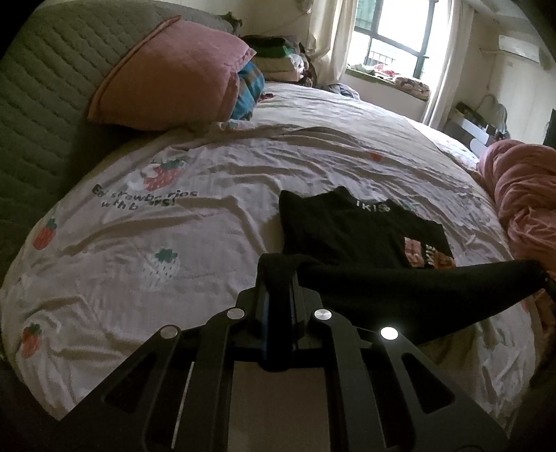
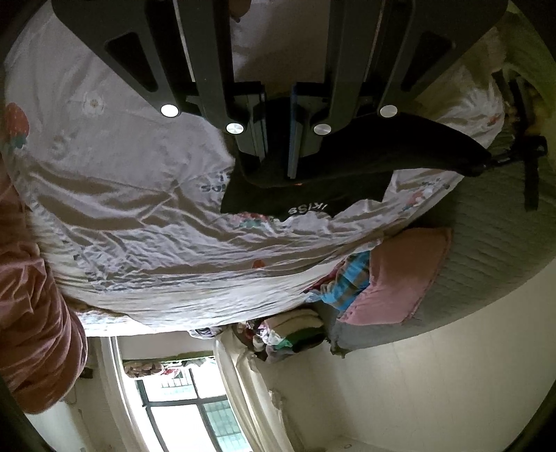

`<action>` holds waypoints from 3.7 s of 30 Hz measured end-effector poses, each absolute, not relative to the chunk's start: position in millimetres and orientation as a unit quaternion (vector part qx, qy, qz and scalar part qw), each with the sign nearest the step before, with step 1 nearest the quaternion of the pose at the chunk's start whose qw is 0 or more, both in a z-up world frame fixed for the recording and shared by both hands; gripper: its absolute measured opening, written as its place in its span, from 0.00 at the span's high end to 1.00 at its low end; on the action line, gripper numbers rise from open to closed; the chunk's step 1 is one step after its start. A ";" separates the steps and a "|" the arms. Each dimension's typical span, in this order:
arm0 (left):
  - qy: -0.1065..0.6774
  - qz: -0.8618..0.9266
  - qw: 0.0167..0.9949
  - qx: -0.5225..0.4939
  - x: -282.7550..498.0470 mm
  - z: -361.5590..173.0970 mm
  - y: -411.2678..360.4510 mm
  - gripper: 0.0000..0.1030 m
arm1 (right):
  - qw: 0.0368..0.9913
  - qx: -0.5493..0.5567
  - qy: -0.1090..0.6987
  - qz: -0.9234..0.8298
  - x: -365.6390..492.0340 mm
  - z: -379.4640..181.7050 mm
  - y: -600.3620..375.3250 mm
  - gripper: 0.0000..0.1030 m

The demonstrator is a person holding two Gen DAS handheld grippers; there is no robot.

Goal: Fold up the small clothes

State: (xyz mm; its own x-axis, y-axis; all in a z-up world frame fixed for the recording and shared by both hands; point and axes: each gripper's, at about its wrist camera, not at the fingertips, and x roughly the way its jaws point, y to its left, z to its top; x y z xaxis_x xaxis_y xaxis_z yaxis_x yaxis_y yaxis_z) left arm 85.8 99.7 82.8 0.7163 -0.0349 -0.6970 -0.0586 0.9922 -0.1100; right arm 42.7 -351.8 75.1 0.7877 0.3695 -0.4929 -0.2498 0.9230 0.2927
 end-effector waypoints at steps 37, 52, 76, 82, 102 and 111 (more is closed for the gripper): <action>0.407 0.042 0.911 -0.040 232.8 29.3 94.1 0.96 | 0.931 0.088 0.340 0.099 189.5 16.6 -341.2 0.92; 0.423 0.059 0.902 -0.054 259.1 -5.8 102.6 0.86 | 0.916 0.075 0.388 0.074 223.7 -28.7 -332.9 0.89; 0.327 0.065 0.941 -0.060 214.9 36.6 113.3 0.29 | 0.934 0.031 0.340 0.108 159.3 8.7 -295.1 0.52; 0.323 0.078 0.940 -0.079 206.4 38.6 131.9 0.29 | 0.924 0.004 0.361 0.125 151.3 -3.8 -274.1 0.52; 0.443 0.004 0.896 0.031 211.4 -36.6 52.9 0.95 | 0.892 -0.025 0.438 0.109 185.0 -52.5 -260.9 0.73; 0.449 0.007 0.893 0.021 262.7 -36.2 50.2 0.95 | 0.901 -0.027 0.420 0.102 233.5 -48.9 -255.4 0.75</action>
State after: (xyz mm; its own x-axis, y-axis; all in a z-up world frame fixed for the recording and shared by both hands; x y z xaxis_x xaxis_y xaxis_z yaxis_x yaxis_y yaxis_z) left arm 262.7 50.2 -36.2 0.5970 0.0322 -0.8016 0.0057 0.9990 0.0444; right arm 233.5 -255.4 -48.9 0.6265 0.1613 -0.7625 -0.2059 0.9778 0.0377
